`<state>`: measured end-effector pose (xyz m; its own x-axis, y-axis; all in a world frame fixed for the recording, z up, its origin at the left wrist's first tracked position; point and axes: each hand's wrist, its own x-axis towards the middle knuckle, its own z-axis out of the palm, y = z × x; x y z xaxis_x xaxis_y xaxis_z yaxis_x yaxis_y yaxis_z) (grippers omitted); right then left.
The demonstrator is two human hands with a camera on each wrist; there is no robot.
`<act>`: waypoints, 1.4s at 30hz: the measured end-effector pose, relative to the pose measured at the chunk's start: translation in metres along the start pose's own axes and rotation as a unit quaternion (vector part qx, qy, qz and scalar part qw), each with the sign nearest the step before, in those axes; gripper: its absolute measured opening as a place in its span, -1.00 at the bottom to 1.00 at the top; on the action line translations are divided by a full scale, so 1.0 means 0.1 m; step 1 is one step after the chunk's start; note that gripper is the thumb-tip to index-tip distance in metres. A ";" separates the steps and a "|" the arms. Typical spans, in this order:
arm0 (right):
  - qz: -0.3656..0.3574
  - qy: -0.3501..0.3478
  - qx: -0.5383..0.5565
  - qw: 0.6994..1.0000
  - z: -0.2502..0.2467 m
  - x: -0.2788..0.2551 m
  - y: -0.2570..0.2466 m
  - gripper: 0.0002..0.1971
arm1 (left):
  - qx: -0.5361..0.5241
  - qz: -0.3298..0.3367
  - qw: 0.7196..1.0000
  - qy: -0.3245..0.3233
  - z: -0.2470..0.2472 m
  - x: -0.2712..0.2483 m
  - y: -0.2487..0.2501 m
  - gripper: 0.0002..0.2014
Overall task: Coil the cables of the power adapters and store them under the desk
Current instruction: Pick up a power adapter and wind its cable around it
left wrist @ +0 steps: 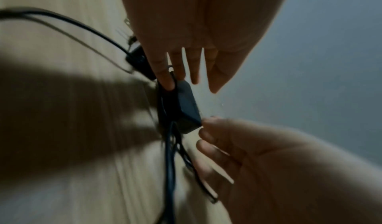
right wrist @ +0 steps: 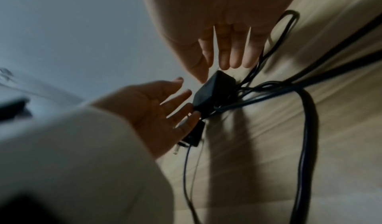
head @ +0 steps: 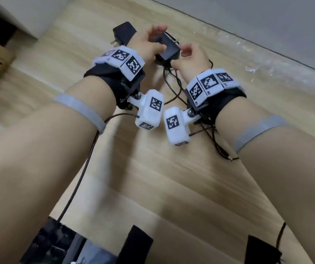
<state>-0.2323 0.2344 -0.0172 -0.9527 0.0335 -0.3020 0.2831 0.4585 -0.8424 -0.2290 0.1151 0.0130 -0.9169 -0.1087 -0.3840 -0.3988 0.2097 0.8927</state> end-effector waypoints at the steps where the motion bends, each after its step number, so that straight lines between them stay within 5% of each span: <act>1: -0.007 -0.012 -0.024 1.000 0.03 0.08 0.01 -0.57 | 0.056 -0.007 0.998 0.007 0.02 0.10 0.01 -0.35; 5: -0.030 -0.041 -0.074 0.996 0.13 0.25 0.10 -0.40 | 0.336 0.020 0.940 0.062 0.03 0.38 -0.05 -0.39; 10: -0.066 -0.011 -0.045 0.997 0.17 0.21 0.19 -0.37 | 0.430 0.031 0.901 0.040 0.09 0.42 -0.09 -0.19; 16: -0.046 -0.014 -0.021 0.999 0.21 0.04 0.19 -0.29 | 0.475 0.020 0.878 0.053 0.18 0.24 -0.05 -0.27; 20: -0.021 -0.028 0.025 0.999 0.07 -0.16 0.12 -0.30 | 0.354 0.003 0.935 0.030 0.04 0.12 0.01 -0.30; 22: -0.029 0.004 0.061 0.998 -0.03 -0.32 0.02 -0.34 | 0.201 -0.022 0.979 -0.013 -0.01 -0.06 0.09 -0.45; 24: -0.040 0.029 0.086 0.995 -0.15 -0.50 -0.07 -0.36 | 0.064 -0.041 0.994 -0.081 -0.05 -0.29 0.19 -0.66; 26: -0.068 0.040 0.094 0.992 -0.29 -0.72 -0.15 -0.39 | -0.016 -0.041 0.987 -0.156 -0.06 -0.55 0.32 -0.87; 30: -0.121 0.060 0.099 0.986 -0.57 -1.17 -0.29 -0.39 | -0.153 -0.039 0.958 -0.241 -0.03 -0.97 0.56 -0.76; 36: -0.145 0.114 0.013 0.983 -0.93 -1.61 -0.37 -0.48 | -0.262 -0.072 0.919 -0.285 0.06 -1.34 0.74 -0.39; 40: -0.101 0.135 -0.060 0.984 -1.06 -1.76 -0.40 -0.66 | -0.306 -0.102 0.894 -0.311 0.10 -1.44 0.73 -0.44; 42: -0.088 0.127 -0.118 0.981 -1.14 -1.82 -0.42 -0.55 | -0.305 -0.109 0.894 -0.311 0.11 -1.47 0.73 -0.46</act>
<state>-0.0833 0.3100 0.1237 -0.9898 0.1419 -0.0142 0.1066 0.6694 -0.7352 -0.1235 0.1575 0.1322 -0.7253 0.5188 -0.4525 -0.6605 -0.3390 0.6700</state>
